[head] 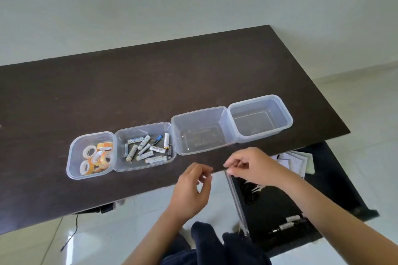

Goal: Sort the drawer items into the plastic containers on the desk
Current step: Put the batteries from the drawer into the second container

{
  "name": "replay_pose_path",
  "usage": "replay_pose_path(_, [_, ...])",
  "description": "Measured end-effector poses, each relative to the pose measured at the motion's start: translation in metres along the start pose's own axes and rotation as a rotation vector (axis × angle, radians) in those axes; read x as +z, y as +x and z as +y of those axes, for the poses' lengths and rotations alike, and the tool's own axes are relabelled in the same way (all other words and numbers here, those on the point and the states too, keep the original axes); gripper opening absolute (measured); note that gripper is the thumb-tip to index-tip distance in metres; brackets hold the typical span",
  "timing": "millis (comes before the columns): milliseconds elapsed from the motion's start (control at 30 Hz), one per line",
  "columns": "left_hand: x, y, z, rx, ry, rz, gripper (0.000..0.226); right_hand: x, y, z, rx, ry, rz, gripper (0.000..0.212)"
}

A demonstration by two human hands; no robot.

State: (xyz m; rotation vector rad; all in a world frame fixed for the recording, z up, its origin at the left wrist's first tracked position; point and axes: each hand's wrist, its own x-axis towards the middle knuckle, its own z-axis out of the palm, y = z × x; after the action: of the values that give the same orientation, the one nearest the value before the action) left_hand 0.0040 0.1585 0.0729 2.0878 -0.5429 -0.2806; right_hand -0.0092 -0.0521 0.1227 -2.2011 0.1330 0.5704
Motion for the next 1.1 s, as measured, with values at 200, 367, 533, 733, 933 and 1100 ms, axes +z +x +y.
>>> replay_pose_path(200, [0.130,-0.004,0.033,-0.102,-0.035,-0.354,0.021,-0.042,-0.060,0.157,0.370,-0.167,-0.076,0.014])
replay_pose_path(367, [0.231,0.005,0.027,-0.350,0.192,-0.711,0.039,-0.060,-0.078,0.271,0.587,-0.351,-0.181,0.016])
replay_pose_path(533, [0.282,0.005,0.027,-0.552,0.548,-0.997,0.041,-0.070,-0.069,0.315,0.613,-0.547,-0.375,0.013])
replay_pose_path(733, [0.296,-0.002,0.019,-0.646,0.459,-0.935,0.038,-0.062,-0.053,0.313,0.521,-0.750,-0.636,0.020])
replay_pose_path(933, [0.305,-0.011,0.018,-0.674,0.259,-0.787,0.028,-0.055,-0.054,0.317,0.411,-0.518,-0.653,0.017])
replay_pose_path(1100, [0.305,-0.012,0.018,-0.716,0.212,-0.657,0.026,-0.044,-0.060,0.321,0.348,-0.243,-0.490,0.036])
